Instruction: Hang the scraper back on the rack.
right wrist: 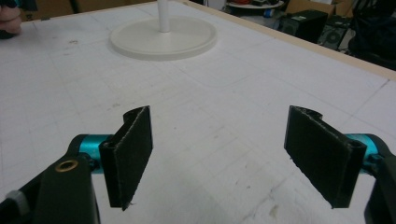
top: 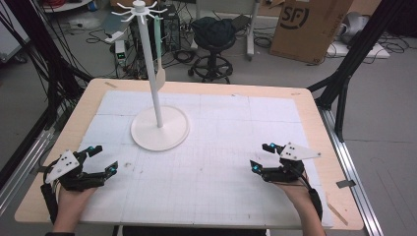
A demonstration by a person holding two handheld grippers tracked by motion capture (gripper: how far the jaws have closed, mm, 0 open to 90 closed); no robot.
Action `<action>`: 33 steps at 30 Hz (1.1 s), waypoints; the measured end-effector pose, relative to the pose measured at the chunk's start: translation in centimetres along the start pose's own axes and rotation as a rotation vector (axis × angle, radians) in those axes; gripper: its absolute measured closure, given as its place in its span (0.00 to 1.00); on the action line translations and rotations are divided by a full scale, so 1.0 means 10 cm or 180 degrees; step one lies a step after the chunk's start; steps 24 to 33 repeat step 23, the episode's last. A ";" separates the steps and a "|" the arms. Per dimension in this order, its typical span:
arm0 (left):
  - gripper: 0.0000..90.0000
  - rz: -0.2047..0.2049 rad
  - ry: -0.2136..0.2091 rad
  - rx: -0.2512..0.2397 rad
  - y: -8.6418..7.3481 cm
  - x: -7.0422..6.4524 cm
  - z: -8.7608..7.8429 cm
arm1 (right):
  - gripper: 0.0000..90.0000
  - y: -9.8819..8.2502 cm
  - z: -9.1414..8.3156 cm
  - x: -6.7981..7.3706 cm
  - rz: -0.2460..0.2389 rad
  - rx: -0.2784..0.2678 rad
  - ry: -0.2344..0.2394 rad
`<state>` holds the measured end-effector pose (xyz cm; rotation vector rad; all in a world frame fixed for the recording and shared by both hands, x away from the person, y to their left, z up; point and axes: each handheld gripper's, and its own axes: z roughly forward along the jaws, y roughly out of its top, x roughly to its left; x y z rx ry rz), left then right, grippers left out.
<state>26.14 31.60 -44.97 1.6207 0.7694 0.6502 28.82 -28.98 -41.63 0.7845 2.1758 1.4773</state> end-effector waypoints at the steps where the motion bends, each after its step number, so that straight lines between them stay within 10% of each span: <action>1: 0.18 -0.0001 0.0000 0.0002 0.00 0.00 0.00 | 0.26 -0.05 -0.01 0.01 0.0033 -0.0022 -0.0007; 33: 0.18 0.0010 0.0000 0.0000 0.00 0.00 0.00 | 0.22 -0.35 -0.06 -0.09 0.0285 -0.0022 -0.0226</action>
